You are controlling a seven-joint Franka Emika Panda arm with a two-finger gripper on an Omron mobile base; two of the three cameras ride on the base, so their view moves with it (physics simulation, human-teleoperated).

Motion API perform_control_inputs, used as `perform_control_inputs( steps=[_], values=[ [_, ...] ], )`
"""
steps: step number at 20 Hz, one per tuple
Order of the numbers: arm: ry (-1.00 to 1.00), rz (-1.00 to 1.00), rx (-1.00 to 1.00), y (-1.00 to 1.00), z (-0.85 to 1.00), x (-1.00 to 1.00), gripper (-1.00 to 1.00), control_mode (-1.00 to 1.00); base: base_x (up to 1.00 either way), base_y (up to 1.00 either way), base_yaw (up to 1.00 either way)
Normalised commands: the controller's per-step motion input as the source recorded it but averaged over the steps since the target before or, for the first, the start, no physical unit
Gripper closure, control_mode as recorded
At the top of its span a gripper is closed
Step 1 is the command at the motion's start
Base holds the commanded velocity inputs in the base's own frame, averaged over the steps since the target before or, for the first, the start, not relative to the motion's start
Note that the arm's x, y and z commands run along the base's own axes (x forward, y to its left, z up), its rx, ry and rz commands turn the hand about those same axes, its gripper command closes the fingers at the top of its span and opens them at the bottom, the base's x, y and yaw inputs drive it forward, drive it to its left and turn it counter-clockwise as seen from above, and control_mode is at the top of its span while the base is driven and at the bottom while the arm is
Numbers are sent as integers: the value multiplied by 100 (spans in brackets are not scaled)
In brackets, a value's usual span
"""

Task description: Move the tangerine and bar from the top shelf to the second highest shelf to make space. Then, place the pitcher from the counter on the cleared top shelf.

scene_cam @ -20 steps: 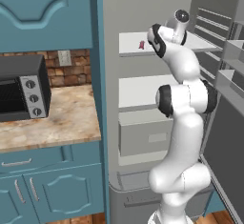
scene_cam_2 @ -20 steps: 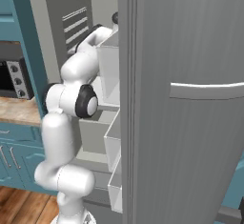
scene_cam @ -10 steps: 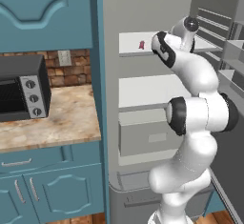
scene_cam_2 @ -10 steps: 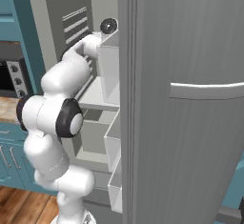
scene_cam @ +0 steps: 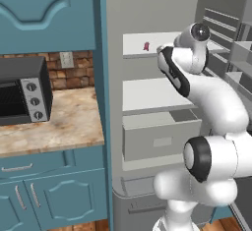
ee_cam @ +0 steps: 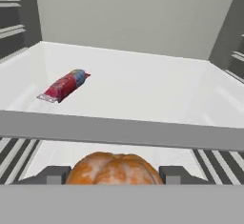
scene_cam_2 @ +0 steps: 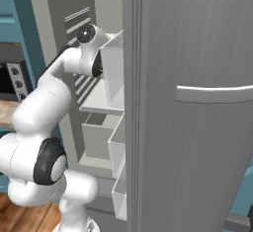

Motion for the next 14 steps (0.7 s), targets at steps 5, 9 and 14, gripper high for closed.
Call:
perform_control_inputs(
  steps=[5,9,14],
  values=[
    [0,1,0,4,-33,-100,100,-100,0,0,0],
    [3,0,0,-1,-53,-91,100,-100,0,0,0],
    [13,0,0,-8,-71,-42,100,-100,0,0,0]
  ],
)
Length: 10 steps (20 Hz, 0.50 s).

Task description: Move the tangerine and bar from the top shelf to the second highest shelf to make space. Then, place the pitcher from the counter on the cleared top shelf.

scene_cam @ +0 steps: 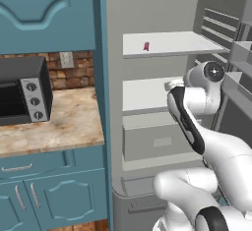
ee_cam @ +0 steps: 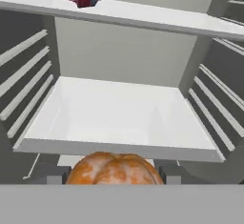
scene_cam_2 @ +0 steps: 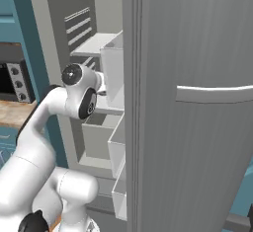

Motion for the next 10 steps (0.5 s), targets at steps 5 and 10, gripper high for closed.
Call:
perform_control_inputs(
  steps=[5,10],
  values=[
    [14,-1,0,-23,-62,13,100,-100,0,0,0],
    [2,0,0,-6,-24,41,100,-100,0,0,0]
  ],
)
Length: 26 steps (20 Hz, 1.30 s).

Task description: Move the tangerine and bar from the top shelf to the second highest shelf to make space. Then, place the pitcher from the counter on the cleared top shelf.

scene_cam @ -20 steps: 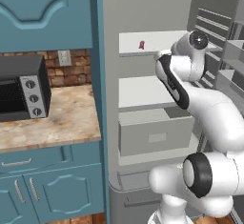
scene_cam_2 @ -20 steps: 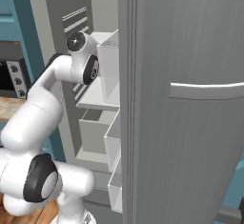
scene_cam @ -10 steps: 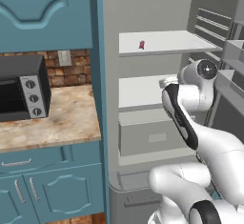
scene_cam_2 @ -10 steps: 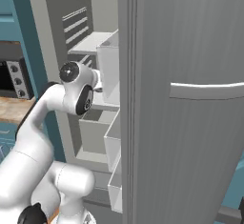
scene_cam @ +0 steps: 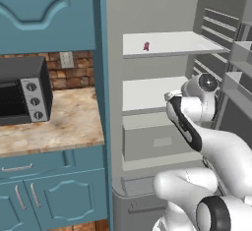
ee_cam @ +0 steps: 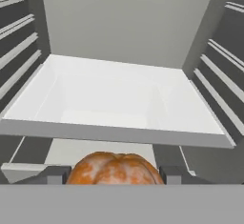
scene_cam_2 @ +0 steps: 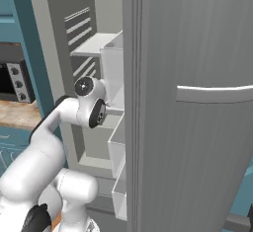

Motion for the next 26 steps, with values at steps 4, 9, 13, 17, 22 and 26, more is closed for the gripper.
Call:
perform_control_inputs(
  steps=[4,9,13,17,22,26],
  values=[
    [7,0,0,-12,-28,56,100,-100,0,0,0],
    [7,0,0,-15,-30,49,100,-100,0,0,0],
    [1,0,0,-17,-30,49,100,-100,0,0,0],
    [0,0,1,-13,-38,46,100,-100,0,0,0],
    [0,0,3,-14,-26,58,100,-100,0,0,0],
    [0,0,5,-17,-13,61,100,-100,0,0,0]
  ],
)
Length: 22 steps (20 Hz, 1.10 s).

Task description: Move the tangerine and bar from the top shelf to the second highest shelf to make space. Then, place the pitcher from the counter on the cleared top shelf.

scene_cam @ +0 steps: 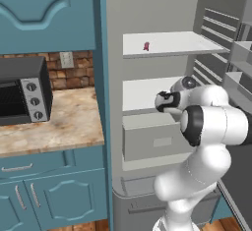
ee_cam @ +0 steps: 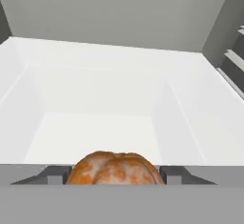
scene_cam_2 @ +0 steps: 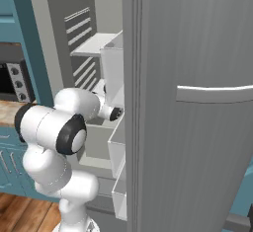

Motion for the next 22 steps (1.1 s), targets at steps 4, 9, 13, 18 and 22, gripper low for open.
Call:
perform_control_inputs(
  steps=[4,9,13,18,22],
  values=[
    [0,1,9,-22,-9,60,100,-100,0,0,0],
    [0,0,4,-29,-44,48,100,-100,0,0,0],
    [0,0,0,-15,-63,54,100,-100,0,0,0],
    [0,0,5,-22,-23,57,100,-100,0,0,0],
    [-5,0,8,-24,-2,49,-100,-100,0,0,0]
  ],
)
